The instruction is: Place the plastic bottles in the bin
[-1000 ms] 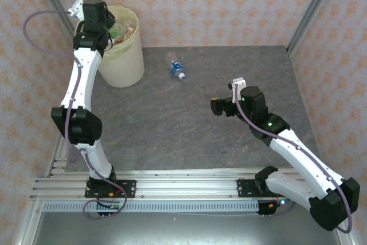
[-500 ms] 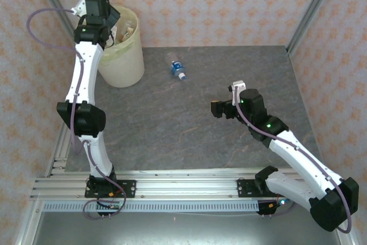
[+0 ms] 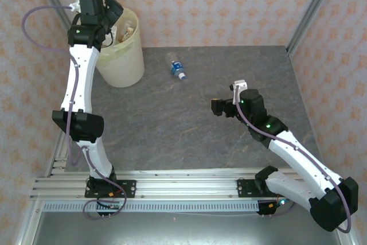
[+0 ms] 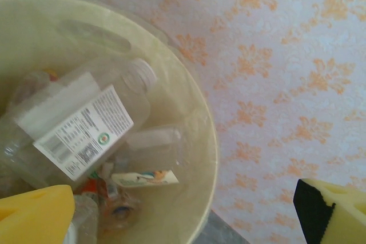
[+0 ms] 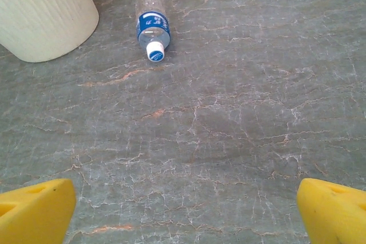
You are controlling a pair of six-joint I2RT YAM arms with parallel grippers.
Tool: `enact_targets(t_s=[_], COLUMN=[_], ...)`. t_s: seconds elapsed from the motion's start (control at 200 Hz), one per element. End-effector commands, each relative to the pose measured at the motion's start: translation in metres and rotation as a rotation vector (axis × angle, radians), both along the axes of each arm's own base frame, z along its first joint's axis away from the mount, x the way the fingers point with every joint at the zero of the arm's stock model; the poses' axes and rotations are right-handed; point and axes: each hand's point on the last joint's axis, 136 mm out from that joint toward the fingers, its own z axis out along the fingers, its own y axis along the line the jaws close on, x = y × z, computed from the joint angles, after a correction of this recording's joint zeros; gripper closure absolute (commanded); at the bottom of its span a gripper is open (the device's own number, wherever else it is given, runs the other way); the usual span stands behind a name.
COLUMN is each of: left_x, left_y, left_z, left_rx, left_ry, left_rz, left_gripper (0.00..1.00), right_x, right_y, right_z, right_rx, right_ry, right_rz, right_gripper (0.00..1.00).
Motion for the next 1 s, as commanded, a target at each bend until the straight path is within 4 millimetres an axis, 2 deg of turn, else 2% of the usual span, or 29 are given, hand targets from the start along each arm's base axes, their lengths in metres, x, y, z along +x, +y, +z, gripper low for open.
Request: enact_targets(t_s=[0.0,0.07,0.175,0.38,0.485,0.636,0.771,0.856,0.996], left_x=[0.013,0.018,0.017,-0.002,-0.008,-0.006,0.004,0.014,0.032], left_y=[-0.015,-0.029,-0.058,-0.118,-0.158,-0.21,-0.243,-0.25,-0.246], left_z=[-0.034,-0.033,-0.018,0.019,0.017,-0.015,-0.056,-0.084,-0.137], left_rx=[-0.059,-0.044,0.055,0.331,0.407,0.444,0.435,0.464,0.519], left_ry=[0.084,0.076,0.044,0.005,0.002,0.045,0.102,0.153,0.264], left_rz=[-0.062,-0.118,-0.189,-0.266,-0.343,-0.455,-0.509,-0.49,-0.434], left_gripper=[0.0,0.0,0.0,0.0,0.0,0.0,0.0,0.0,0.0], right_x=[0.003,0.002,0.003,0.008,0.013,0.017,0.019,0.017,0.013], right_y=[-0.004,-0.005,-0.008,-0.015,-0.02,-0.031,-0.04,-0.045,-0.051], right_z=[0.006,0.006,0.006,0.006,0.006,0.007,0.005,0.002,-0.002], right_rx=[0.014,0.009,0.004,0.014,0.019,0.027,0.029,0.02,0.007], right_ry=[-0.026,-0.024,-0.025,-0.038,-0.049,-0.061,-0.063,-0.055,-0.037], right_rz=[-0.034,-0.039,-0.056,-0.113,-0.155,-0.23,-0.293,-0.318,-0.335], right_gripper=[0.01,0.01,0.01,0.01,0.01,0.01,0.01,0.01,0.01])
